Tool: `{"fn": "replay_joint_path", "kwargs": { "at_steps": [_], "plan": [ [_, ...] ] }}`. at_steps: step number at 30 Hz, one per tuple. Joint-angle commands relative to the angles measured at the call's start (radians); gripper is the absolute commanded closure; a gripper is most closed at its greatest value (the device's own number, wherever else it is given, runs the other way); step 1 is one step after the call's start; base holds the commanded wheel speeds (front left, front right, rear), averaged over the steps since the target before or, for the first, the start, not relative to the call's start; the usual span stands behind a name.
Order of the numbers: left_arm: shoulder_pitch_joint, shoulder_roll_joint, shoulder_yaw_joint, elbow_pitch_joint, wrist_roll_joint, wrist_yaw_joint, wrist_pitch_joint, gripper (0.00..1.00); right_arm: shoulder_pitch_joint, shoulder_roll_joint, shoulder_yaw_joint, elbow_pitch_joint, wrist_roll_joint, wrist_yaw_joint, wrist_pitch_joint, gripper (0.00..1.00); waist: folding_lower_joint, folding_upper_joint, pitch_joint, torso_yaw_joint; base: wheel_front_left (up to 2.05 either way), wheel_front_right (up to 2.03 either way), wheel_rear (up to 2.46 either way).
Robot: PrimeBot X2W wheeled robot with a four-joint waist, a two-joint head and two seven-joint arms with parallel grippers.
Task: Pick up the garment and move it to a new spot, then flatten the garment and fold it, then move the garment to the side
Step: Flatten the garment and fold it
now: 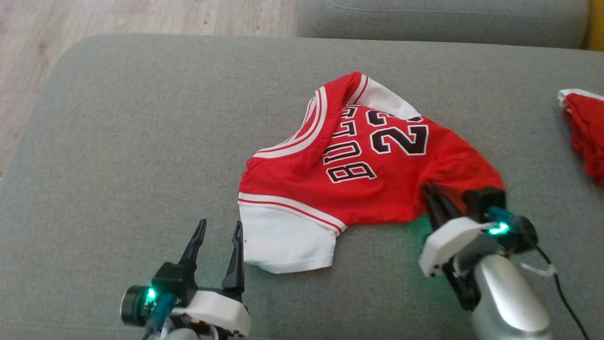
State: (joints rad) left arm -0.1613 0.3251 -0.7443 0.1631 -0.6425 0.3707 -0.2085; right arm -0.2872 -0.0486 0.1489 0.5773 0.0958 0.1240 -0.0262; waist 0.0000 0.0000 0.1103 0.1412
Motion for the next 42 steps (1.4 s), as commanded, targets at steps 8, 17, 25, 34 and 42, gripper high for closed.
{"fn": "replay_joint_path", "kwargs": {
  "at_steps": [8, 17, 25, 34, 42],
  "plan": [
    [-0.027, 0.016, 0.031, -0.028, -0.008, 0.011, -0.009, 0.0, 0.081, -0.002, 0.243, -0.164, 0.027, 0.007, 0.117, 1.0, 0.0, 0.0, -0.011, -0.025, 0.0, 0.0, 0.0],
    [-0.018, 0.018, 0.025, -0.025, -0.012, 0.011, -0.011, 0.0, 0.129, -0.002, 0.237, -0.229, 0.047, 0.007, 0.052, 0.0, 0.0, 0.0, -0.033, -0.035, 0.0, 0.0, 0.0],
    [0.007, 0.017, 0.016, -0.017, -0.021, 0.006, -0.015, 0.0, 0.228, -0.002, 0.085, -0.358, 0.019, 0.007, 0.009, 0.0, 0.0, 0.0, -0.083, -0.041, 0.0, 0.0, 0.0],
    [0.022, 0.022, 0.01, -0.028, -0.023, 0.009, -0.017, 0.0, 0.352, -0.002, -0.01, -0.396, 0.003, 0.007, 0.074, 0.0, 0.0, 0.0, -0.08, -0.044, 0.0, 0.0, 0.0],
    [0.004, 0.021, 0.002, -0.031, -0.017, 0.006, -0.014, 0.0, 0.261, -0.002, -0.023, -0.233, 0.034, 0.007, 0.052, 0.0, 0.0, 0.0, -0.046, -0.025, 0.0, 0.0, 0.0]
  ]
}}
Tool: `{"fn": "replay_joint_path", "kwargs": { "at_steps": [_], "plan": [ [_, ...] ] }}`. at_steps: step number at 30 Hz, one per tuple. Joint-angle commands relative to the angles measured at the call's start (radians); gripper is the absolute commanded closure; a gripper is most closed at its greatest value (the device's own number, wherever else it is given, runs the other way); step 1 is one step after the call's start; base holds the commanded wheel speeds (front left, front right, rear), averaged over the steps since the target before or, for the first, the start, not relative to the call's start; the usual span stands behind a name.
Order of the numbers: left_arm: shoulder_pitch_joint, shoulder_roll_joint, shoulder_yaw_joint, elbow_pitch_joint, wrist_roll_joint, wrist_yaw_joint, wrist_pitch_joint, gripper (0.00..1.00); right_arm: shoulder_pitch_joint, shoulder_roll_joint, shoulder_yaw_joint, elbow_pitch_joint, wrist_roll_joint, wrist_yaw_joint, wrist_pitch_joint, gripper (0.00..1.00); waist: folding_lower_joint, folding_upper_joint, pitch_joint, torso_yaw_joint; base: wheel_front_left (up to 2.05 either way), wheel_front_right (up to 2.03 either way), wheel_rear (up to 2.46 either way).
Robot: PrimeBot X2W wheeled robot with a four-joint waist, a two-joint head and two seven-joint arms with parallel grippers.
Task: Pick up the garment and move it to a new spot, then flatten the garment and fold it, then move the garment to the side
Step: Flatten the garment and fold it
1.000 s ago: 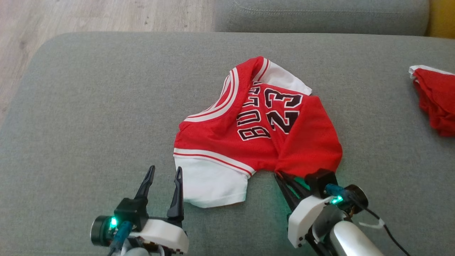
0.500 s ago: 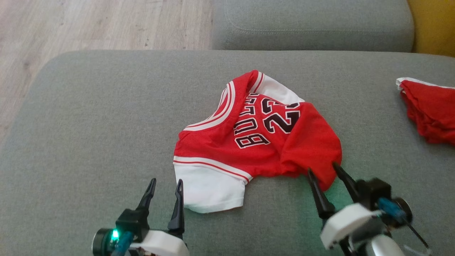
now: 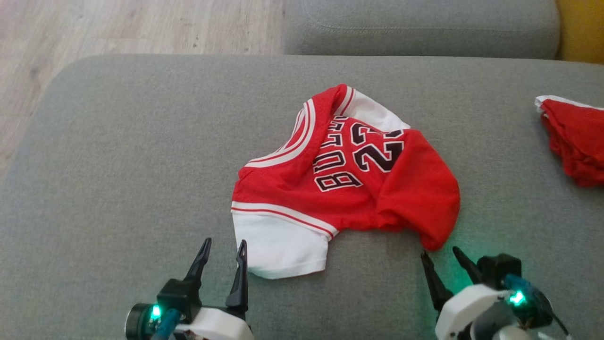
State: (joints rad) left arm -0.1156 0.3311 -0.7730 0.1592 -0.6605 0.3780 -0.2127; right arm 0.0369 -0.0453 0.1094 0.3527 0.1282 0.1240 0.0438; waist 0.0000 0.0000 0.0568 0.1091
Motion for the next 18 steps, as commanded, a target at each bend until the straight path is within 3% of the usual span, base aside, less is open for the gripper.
{"fn": "replay_joint_path", "kwargs": {
  "at_steps": [1, 6, 7, 8, 10, 11, 18],
  "plan": [
    [-0.044, 0.014, 0.03, -0.027, 0.002, -0.001, -0.01, 0.0, -0.079, -0.005, 0.016, 0.015, 0.004, 0.007, -0.026, 0.0, 0.0, 0.0, 0.011, 0.011, 0.0, 0.0, 0.0],
    [-0.049, 0.016, 0.033, -0.024, 0.001, 0.0, -0.011, 0.0, -0.133, -0.005, 0.013, 0.092, 0.017, 0.007, -0.057, 0.0, 0.0, 0.0, 0.018, 0.021, 0.0, 0.0, 0.0],
    [-0.05, 0.016, 0.033, -0.024, 0.001, 0.0, -0.011, 0.0, -0.143, -0.005, 0.009, 0.106, 0.019, 0.007, -0.066, 0.12, 0.0, 0.0, 0.019, 0.022, 0.0, 0.0, 0.0],
    [-0.05, 0.016, 0.033, -0.024, 0.0, 0.001, -0.011, 0.0, -0.152, -0.005, 0.0, 0.119, 0.012, 0.007, -0.073, 0.52, 0.0, 0.0, 0.019, 0.023, 0.0, 0.0, 0.0],
    [-0.05, 0.016, 0.034, -0.023, 0.0, 0.003, -0.012, 0.0, -0.168, -0.005, -0.02, 0.143, -0.01, 0.007, -0.083, 0.88, 0.0, 0.0, 0.02, 0.022, 0.0, 0.0, 0.0],
    [-0.05, 0.015, 0.035, -0.023, -0.001, 0.005, -0.013, 0.0, -0.177, -0.005, -0.034, 0.151, -0.028, 0.007, -0.086, 1.0, 0.0, 0.0, 0.02, 0.021, 0.0, 0.0, 0.0],
    [-0.055, 0.015, 0.043, -0.026, -0.004, 0.008, -0.018, 0.0, -0.276, -0.036, -0.174, 0.157, -0.256, 0.007, -0.079, 1.0, 0.0, 0.0, 0.026, 0.004, 0.0, 0.0, 0.0]
  ]
}}
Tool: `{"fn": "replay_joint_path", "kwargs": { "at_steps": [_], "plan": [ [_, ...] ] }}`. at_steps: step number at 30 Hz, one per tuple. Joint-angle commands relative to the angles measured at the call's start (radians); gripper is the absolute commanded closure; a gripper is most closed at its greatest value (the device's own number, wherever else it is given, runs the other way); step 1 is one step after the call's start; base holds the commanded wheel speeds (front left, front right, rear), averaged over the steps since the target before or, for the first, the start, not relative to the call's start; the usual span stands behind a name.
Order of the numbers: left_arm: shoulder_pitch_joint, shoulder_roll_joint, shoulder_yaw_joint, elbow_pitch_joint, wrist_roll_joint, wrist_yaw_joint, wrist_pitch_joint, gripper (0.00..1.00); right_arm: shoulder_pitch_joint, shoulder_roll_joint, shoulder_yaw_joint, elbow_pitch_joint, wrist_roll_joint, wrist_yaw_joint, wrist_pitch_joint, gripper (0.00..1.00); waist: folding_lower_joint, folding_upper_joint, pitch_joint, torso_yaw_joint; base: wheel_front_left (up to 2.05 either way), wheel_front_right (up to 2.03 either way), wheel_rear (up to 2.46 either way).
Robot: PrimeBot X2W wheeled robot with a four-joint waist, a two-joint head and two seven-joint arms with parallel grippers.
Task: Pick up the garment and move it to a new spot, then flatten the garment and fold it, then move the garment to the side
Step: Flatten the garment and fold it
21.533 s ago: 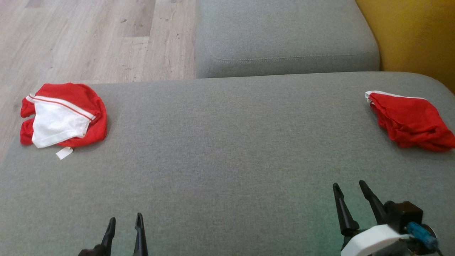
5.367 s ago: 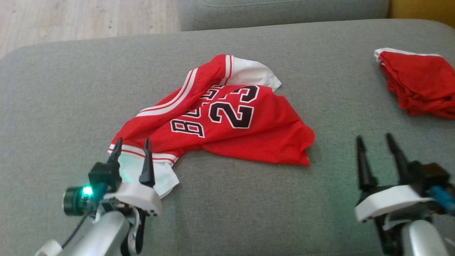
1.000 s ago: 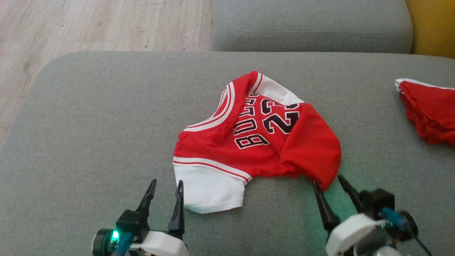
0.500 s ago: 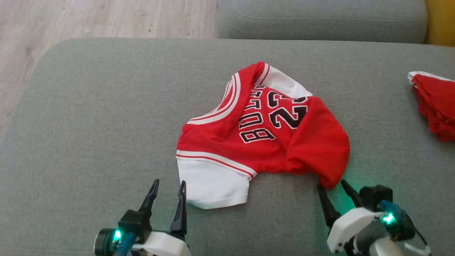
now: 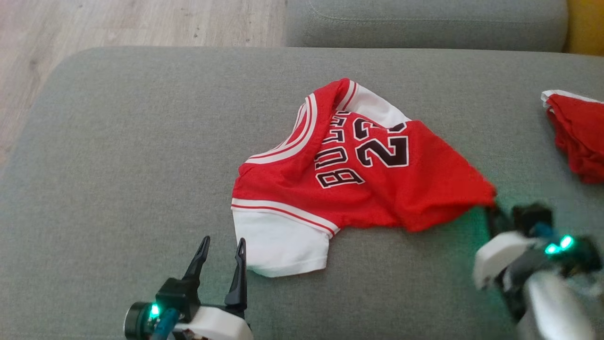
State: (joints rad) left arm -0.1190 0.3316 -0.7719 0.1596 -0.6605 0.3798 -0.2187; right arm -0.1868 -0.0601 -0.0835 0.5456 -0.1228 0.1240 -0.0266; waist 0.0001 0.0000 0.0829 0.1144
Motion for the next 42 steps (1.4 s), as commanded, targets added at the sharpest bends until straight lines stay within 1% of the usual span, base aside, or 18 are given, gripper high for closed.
{"fn": "replay_joint_path", "kwargs": {
  "at_steps": [1, 5, 10, 12, 14, 15, 16, 17, 19, 23, 29, 30, 32, 36, 40, 42],
  "plan": [
    [-0.052, 0.014, 0.042, -0.026, -0.005, 0.006, -0.012, 0.0, -0.071, -0.039, 0.007, -0.041, -0.03, 0.007, -0.007, 1.0, -0.0001, 0.0, 0.001, -0.003, 0.0, 0.0, 0.0],
    [-0.053, 0.011, 0.043, -0.023, -0.007, 0.005, -0.014, 0.0, -0.141, -0.127, -0.018, -0.075, -0.105, 0.007, 0.0, 1.0, -0.0001, 0.0, 0.0, -0.007, 0.0, 0.0, 0.0],
    [-0.051, 0.01, 0.047, -0.019, -0.01, 0.004, -0.018, 0.0, -0.173, -0.237, -0.009, -0.131, -0.179, 0.007, 0.033, 1.0, -0.0001, 0.0, -0.002, -0.005, 0.0, 0.0, 0.0],
    [-0.051, 0.01, 0.049, -0.018, -0.011, 0.004, -0.019, 0.0, -0.16, -0.264, -0.002, -0.142, -0.201, 0.007, 0.057, 1.0, -0.0001, 0.0, -0.001, -0.004, 0.0, 0.0, 0.0],
    [-0.051, 0.011, 0.05, -0.018, -0.011, 0.004, -0.02, 0.0, -0.133, -0.275, 0.004, -0.138, -0.212, 0.007, 0.079, 1.0, -0.0001, 0.0, 0.002, -0.004, 0.0, 0.0, 0.0],
    [-0.052, 0.011, 0.051, -0.018, -0.012, 0.003, -0.021, 0.0, -0.116, -0.271, 0.0, -0.13, -0.209, 0.007, 0.091, 0.8, -0.0001, 0.0, 0.003, -0.004, 0.0, 0.0, 0.0],
    [-0.052, 0.011, 0.051, -0.018, -0.012, 0.002, -0.022, 0.0, -0.098, -0.263, -0.008, -0.12, -0.202, 0.007, 0.096, 0.25, -0.0001, 0.0, 0.005, -0.004, 0.0, 0.0, 0.0],
    [-0.053, 0.01, 0.051, -0.017, -0.012, 0.002, -0.022, 0.0, -0.084, -0.252, -0.02, -0.115, -0.196, 0.007, 0.095, 0.0, -0.0001, 0.0, 0.007, -0.004, 0.0, 0.0, 0.0],
    [-0.054, 0.009, 0.049, -0.017, -0.01, 0.001, -0.023, 0.0, -0.055, -0.221, -0.043, -0.11, -0.183, 0.007, 0.099, 0.0, -0.0001, 0.0, 0.009, -0.005, 0.0, 0.0, 0.0],
    [-0.056, 0.003, 0.032, -0.016, -0.007, -0.006, -0.017, 0.0, -0.005, -0.15, -0.088, -0.141, -0.149, 0.007, 0.079, 0.0, -0.0001, 0.0, 0.01, -0.011, 0.0, 0.0, 0.0],
    [-0.059, -0.009, 0.009, -0.013, -0.005, -0.015, -0.008, 0.0, 0.047, -0.07, -0.121, -0.239, -0.101, 0.007, 0.029, 0.0, -0.0001, 0.0, 0.002, -0.032, 0.0, 0.0, 0.0],
    [-0.06, -0.013, 0.002, -0.013, -0.006, -0.02, -0.005, 0.0, 0.061, -0.046, -0.125, -0.279, -0.078, 0.007, 0.016, 0.0, -0.0001, 0.0, -0.001, -0.04, 0.0, 0.0, 0.0],
    [-0.06, -0.017, -0.001, -0.011, -0.01, -0.025, -0.003, 0.0, 0.067, -0.036, -0.122, -0.299, -0.067, 0.007, 0.01, 0.0, -0.0001, 0.0, -0.002, -0.044, 0.0, 0.0, 0.0],
    [-0.066, -0.037, -0.025, 0.007, -0.023, -0.054, 0.015, 0.0, 0.084, -0.007, -0.096, -0.373, -0.021, 0.007, -0.007, 0.0, -0.0001, 0.0, 0.001, -0.063, 0.0, 0.0, 0.0],
    [-0.086, -0.063, -0.058, 0.052, -0.03, -0.084, 0.05, 0.0, 0.087, 0.004, -0.06, -0.431, 0.007, 0.007, -0.015, 0.0, -0.0001, 0.0, 0.011, -0.084, 0.0, 0.0, 0.0],
    [-0.098, -0.078, -0.07, 0.087, -0.038, -0.091, 0.076, 0.0, 0.088, 0.007, -0.039, -0.46, 0.014, 0.007, -0.013, 0.0, -0.0001, 0.0, 0.016, -0.095, 0.0, 0.0, 0.0]
  ]
}}
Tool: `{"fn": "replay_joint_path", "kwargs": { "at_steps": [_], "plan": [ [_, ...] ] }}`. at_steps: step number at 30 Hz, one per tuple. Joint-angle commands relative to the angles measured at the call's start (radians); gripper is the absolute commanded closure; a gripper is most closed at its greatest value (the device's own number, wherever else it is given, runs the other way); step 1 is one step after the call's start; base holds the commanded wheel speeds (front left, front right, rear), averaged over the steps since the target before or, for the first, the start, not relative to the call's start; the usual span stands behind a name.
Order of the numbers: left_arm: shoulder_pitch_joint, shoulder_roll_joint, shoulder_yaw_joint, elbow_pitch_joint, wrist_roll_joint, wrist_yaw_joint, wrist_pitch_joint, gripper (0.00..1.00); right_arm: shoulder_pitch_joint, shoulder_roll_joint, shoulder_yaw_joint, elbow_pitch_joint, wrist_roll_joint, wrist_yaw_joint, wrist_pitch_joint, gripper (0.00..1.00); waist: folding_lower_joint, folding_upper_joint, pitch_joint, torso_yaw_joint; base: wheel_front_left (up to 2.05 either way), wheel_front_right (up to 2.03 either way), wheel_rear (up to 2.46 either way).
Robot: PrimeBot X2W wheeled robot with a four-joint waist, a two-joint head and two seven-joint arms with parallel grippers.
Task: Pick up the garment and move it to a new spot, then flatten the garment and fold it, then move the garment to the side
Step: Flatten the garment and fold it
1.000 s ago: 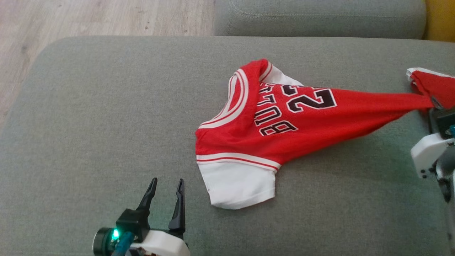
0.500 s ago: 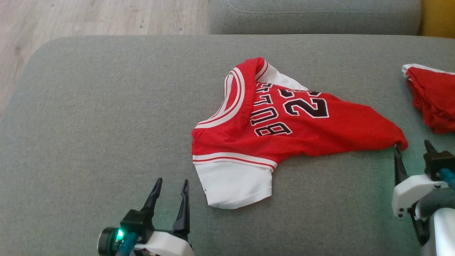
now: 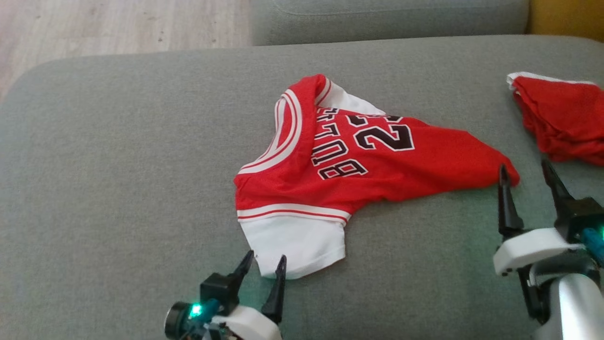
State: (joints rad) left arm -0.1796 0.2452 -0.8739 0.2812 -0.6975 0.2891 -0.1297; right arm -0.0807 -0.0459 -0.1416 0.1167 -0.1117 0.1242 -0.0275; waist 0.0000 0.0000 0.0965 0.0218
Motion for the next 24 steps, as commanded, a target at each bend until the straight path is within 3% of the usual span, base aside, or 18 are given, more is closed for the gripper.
{"fn": "replay_joint_path", "kwargs": {
  "at_steps": [1, 16, 17, 18, 19, 24],
  "plan": [
    [-0.044, 0.003, 0.026, -0.015, -0.003, 0.001, 0.004, 0.0, -0.017, -0.006, 0.028, -0.045, 0.006, 0.007, -0.011, 0.0, 0.0, 0.0, 0.005, -0.007, 0.0, 0.0, 0.0],
    [-0.119, -0.017, -0.08, 0.162, 0.048, -0.003, 0.146, 0.0, -0.009, -0.004, 0.067, -0.126, 0.039, 0.007, -0.003, 0.0, 0.0, 0.0, 0.024, -0.055, 0.0, 0.0, 0.0],
    [-0.13, -0.017, -0.095, 0.19, 0.063, -0.001, 0.155, 0.56, -0.007, -0.004, 0.069, -0.129, 0.043, 0.007, -0.004, 0.0, 0.0, 0.0, 0.023, -0.058, 0.0, 0.0, 0.0],
    [-0.134, -0.019, -0.101, 0.201, 0.068, -0.002, 0.158, 0.88, -0.007, -0.004, 0.068, -0.13, 0.044, 0.007, -0.004, 0.0, 0.0, 0.0, 0.023, -0.059, 0.0, 0.0, 0.0],
    [-0.138, -0.021, -0.103, 0.207, 0.071, -0.002, 0.156, 1.0, -0.007, -0.004, 0.066, -0.13, 0.047, 0.007, -0.007, 0.0, 0.0, 0.0, 0.021, -0.059, 0.0, 0.0, 0.0],
    [-0.151, -0.012, -0.082, 0.205, 0.085, 0.022, 0.093, 1.0, 0.005, -0.004, 0.033, -0.139, 0.058, 0.007, -0.014, 0.0, 0.0, 0.0, 0.005, -0.042, 0.0, 0.0, 0.0]
  ]
}}
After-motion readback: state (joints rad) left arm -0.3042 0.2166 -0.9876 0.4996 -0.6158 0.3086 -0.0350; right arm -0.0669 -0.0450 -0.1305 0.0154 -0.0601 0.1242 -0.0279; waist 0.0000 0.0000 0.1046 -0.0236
